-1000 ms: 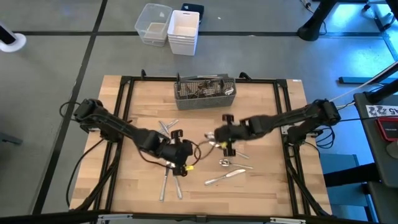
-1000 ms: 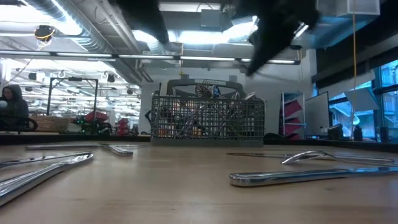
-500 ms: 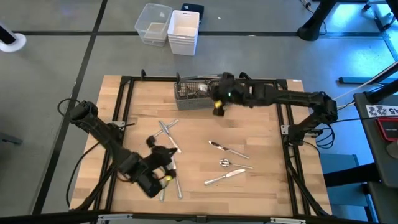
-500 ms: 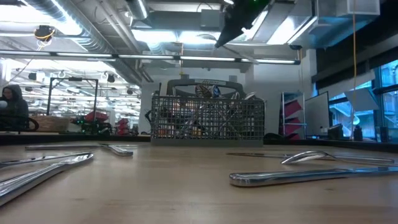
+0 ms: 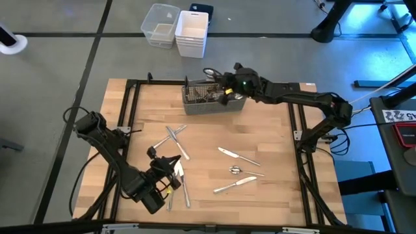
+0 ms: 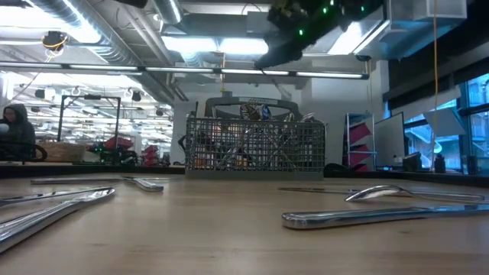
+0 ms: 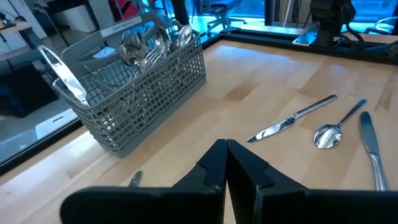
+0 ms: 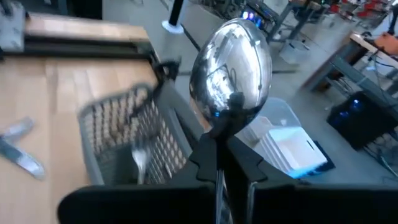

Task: Sort silverware
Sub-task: Put the silver spoon into the gray silverware organizer

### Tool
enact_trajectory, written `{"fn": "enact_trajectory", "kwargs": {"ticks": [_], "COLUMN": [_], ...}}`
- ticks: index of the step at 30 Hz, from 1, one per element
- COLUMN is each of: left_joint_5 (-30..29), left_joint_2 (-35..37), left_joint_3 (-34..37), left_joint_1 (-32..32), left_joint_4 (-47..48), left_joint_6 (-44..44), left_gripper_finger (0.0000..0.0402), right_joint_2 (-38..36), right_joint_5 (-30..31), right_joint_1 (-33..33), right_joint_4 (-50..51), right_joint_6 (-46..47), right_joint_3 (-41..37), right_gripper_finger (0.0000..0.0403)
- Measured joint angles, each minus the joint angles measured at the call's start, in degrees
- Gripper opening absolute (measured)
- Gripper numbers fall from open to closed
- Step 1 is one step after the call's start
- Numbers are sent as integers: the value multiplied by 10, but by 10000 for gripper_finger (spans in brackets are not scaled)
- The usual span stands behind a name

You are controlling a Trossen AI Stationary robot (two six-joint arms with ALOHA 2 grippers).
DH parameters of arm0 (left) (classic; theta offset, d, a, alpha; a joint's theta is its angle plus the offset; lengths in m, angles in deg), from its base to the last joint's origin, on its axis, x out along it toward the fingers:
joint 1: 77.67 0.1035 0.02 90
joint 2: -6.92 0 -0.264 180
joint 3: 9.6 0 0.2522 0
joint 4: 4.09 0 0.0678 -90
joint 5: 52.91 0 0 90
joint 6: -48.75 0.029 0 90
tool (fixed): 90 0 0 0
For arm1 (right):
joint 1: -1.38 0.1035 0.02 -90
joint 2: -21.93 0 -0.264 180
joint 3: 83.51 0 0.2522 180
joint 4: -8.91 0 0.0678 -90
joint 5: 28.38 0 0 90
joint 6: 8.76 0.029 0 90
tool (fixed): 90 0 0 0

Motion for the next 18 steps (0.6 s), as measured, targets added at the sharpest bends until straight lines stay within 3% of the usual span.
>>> {"fn": "enact_trajectory", "kwargs": {"ticks": [11, 18], "left_joint_5": [-6, -6], "left_joint_2": [-2, -2], "left_joint_3": [0, 0], "left_joint_1": [0, 0], "left_joint_4": [-2, -2], "left_joint_6": [-11, -12], "left_gripper_finger": [3, 3], "right_joint_2": [0, 0], "right_joint_5": [13, 4], "right_joint_1": [-23, -25], "right_joint_4": [-357, -391], "right_joint_6": [-18, 5], "right_joint_3": [-204, -266], "right_gripper_finger": [8, 41]}}
